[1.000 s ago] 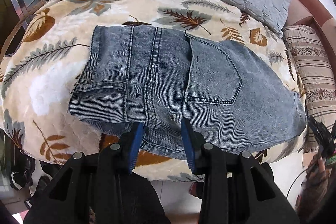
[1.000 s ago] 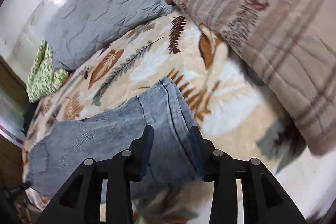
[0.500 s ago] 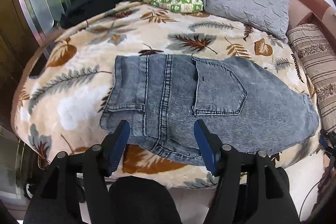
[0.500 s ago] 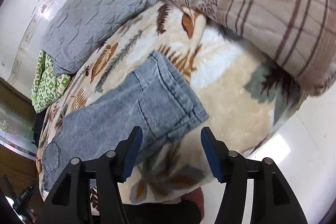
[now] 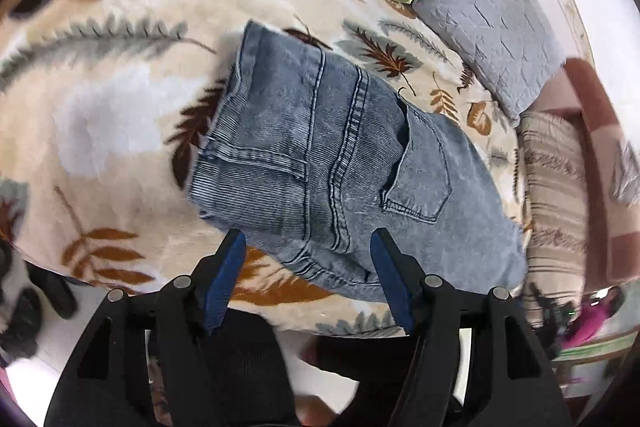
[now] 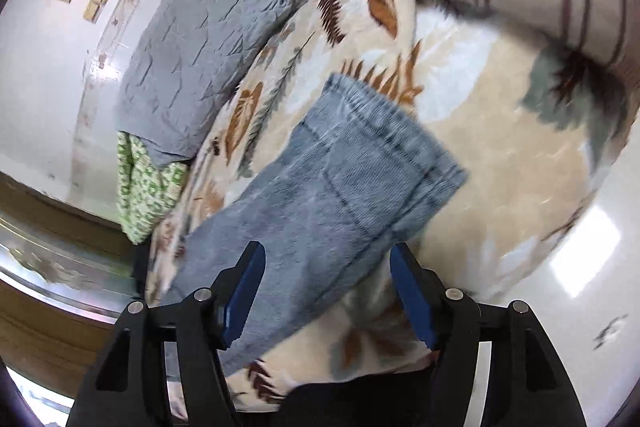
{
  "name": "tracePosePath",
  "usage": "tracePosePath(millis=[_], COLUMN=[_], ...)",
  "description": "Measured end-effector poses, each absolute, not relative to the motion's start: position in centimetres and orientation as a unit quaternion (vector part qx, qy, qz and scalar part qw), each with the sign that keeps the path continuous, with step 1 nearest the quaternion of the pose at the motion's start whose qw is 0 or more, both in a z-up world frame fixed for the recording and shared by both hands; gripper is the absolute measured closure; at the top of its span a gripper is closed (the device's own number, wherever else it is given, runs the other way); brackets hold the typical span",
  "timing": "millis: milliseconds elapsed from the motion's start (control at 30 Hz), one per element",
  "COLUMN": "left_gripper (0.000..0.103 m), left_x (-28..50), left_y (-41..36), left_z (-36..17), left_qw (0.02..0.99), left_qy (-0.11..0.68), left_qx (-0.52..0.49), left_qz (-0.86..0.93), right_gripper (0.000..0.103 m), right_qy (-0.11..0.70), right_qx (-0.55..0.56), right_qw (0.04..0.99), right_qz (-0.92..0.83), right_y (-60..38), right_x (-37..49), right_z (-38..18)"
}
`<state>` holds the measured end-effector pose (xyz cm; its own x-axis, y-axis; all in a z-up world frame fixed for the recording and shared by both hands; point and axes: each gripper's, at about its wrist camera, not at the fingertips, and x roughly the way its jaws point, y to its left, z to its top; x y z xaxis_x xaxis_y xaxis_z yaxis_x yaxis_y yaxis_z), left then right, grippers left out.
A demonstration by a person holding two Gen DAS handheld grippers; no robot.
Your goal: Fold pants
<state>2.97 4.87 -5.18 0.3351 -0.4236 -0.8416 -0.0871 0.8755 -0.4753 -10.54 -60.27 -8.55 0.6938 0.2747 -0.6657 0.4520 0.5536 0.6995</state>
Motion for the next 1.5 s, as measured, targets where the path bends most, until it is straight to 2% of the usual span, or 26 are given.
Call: tracePosePath(millis=[233, 300, 333, 367, 400, 433, 567, 767, 900, 967, 1000, 1133, 1167, 1233, 1267, 1300, 1500], left_gripper=[0.039, 0.04, 0.041, 0.052, 0.074, 0.081, 0.085, 0.085, 0.078, 0.077, 0.075, 0.075, 0.072, 0.057, 0.043, 0.038, 0.038], left_x=[5.6, 6.4, 6.7, 6.8, 6.8, 6.6, 4.8, 4.2, 3.7, 2.5, 2.0, 0.5, 0.8, 2.2, 3.3, 4.7, 12.5], left_y=[3.3, 2.9, 2.8, 2.7, 2.7, 2.8, 3.5, 3.9, 3.5, 3.4, 3.4, 4.0, 4.3, 5.1, 5.3, 5.5, 5.9], left_z=[-8.1, -8.5, -8.7, -8.6, -8.3, -8.0, -7.5, -10.0, -7.7, -6.5, -6.2, -3.9, -3.1, -2.1, -1.9, -1.9, -5.6], left_qw=[0.751, 0.747, 0.746, 0.747, 0.748, 0.747, 0.751, 0.738, 0.752, 0.761, 0.762, 0.777, 0.788, 0.803, 0.807, 0.81, 0.762], left_qy=[0.606, 0.609, 0.611, 0.61, 0.609, 0.609, 0.604, 0.626, 0.624, 0.618, 0.616, 0.596, 0.586, 0.571, 0.567, 0.565, 0.615], left_qx=[-0.239, -0.243, -0.242, -0.244, -0.246, -0.247, -0.24, -0.233, -0.183, -0.147, -0.138, -0.113, -0.106, -0.102, -0.101, -0.102, -0.168], left_qz=[-0.105, -0.108, -0.102, -0.099, -0.1, -0.105, -0.112, -0.099, -0.111, -0.134, -0.146, -0.165, -0.157, -0.138, -0.129, -0.123, -0.118], right_gripper=[0.036, 0.04, 0.053, 0.094, 0.098, 0.099, 0.099, 0.099, 0.082, 0.062, 0.059, 0.058, 0.058, 0.054, 0.052, 0.051, 0.048], right_qy=[0.405, 0.409, 0.411, 0.412, 0.409, 0.4, 0.377, 0.412, 0.391, 0.371, 0.361, 0.325, 0.31, 0.313, 0.323, 0.336, 0.397], right_qx=[0.481, 0.48, 0.474, 0.471, 0.471, 0.468, 0.448, 0.472, 0.476, 0.485, 0.491, 0.483, 0.47, 0.459, 0.454, 0.446, 0.383], right_qw=[0.775, 0.773, 0.775, 0.777, 0.779, 0.786, 0.809, 0.776, 0.785, 0.789, 0.788, 0.796, 0.808, 0.817, 0.819, 0.821, 0.828], right_qz=[-0.066, -0.073, -0.074, -0.069, -0.058, -0.056, -0.046, -0.07, -0.063, -0.074, -0.082, -0.163, -0.174, -0.156, -0.136, -0.12, -0.099], right_y=[-59.0, -59.0, -58.9, -59.0, -59.1, -59.2, -58.9, -59.3, -59.8, -61.0, -61.8, -64.7, -65.4, -66.4, -66.9, -67.2, -67.3], right_x=[-7.3, -6.8, -6.3, -6.1, -5.9, -6.2, -8.3, -9.9, -10.6, -11.7, -12.3, -14.3, -14.4, -13.0, -11.7, -10.3, -1.7], right_z=[-11.2, -11.6, -11.5, -11.3, -11.0, -10.4, -8.3, -13.0, -11.7, -11.2, -11.1, -9.6, -8.7, -7.9, -7.8, -7.8, -8.6])
